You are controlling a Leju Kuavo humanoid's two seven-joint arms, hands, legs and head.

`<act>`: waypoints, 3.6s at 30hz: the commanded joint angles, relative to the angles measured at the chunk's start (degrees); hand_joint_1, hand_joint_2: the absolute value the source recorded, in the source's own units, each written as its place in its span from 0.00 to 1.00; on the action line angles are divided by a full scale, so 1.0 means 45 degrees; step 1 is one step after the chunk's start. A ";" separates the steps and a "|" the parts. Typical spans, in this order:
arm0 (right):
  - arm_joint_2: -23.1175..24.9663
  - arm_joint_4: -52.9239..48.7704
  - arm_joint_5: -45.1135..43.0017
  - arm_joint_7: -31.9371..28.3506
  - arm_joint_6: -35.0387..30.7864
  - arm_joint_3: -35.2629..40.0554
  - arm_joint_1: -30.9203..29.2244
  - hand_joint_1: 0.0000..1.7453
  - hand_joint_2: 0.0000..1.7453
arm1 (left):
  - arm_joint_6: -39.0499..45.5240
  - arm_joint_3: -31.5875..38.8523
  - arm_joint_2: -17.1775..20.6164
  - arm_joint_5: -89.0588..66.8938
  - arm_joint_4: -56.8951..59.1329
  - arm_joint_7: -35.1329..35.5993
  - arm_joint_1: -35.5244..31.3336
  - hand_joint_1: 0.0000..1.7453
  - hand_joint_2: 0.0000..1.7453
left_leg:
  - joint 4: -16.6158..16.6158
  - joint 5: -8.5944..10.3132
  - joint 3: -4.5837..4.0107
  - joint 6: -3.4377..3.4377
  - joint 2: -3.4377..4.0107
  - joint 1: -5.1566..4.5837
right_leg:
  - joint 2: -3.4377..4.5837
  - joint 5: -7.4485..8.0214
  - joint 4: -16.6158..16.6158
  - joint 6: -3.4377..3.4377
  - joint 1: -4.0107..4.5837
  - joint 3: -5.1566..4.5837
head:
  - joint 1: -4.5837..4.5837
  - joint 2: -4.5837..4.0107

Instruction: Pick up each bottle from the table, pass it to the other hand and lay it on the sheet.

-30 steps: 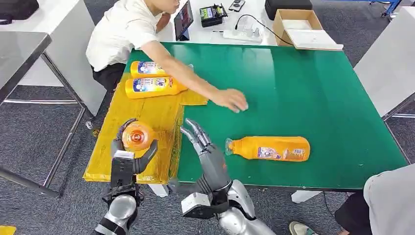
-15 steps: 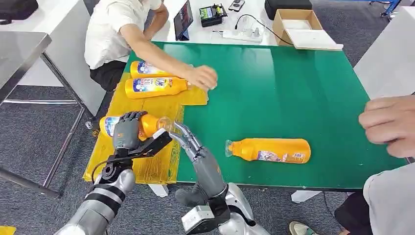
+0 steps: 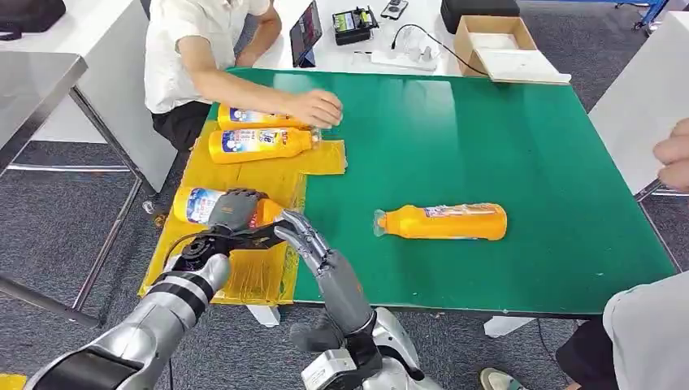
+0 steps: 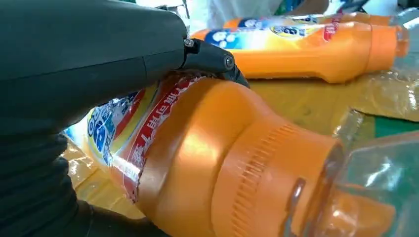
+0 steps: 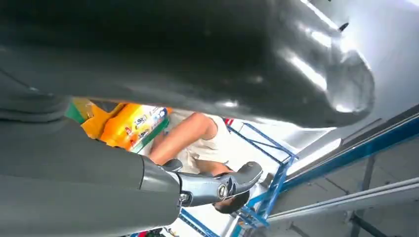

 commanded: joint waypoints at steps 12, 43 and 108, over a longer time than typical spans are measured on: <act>-0.0224 0.1262 -0.0818 -0.0736 -0.0448 0.0545 -0.0444 0.00 0.00 | -0.2649 -0.0741 0.0404 0.9780 -0.2647 -0.4888 0.1825 0.00 1.00 | -0.0051 -0.0031 0.0122 0.0037 0.0054 -0.0021 | 0.0004 -0.0021 -0.0035 -0.0041 -0.0002 0.0106 | 0.0000 0.0000; -0.3294 0.1355 0.1961 0.1259 -0.2950 -0.5180 0.1161 0.00 1.00 | -0.0571 0.2560 -0.0396 2.0627 -1.2544 -0.5428 0.8104 0.00 1.00 | -0.0010 -0.0026 0.0025 0.0035 -0.0017 -0.0012 | -0.0046 -0.0024 -0.0035 -0.0013 -0.0001 0.0048 | 0.0005 0.0000; -0.2662 1.3579 0.7082 0.4823 -0.0974 -0.4811 -0.6230 0.00 1.00 | 0.0658 -0.1279 -0.0207 1.8039 -1.1715 -0.5678 0.7856 0.00 1.00 | -0.0008 0.0001 0.0003 0.0041 -0.0032 -0.0046 | -0.0049 -0.0003 -0.0017 0.0000 -0.0039 0.0026 | 0.0000 0.0000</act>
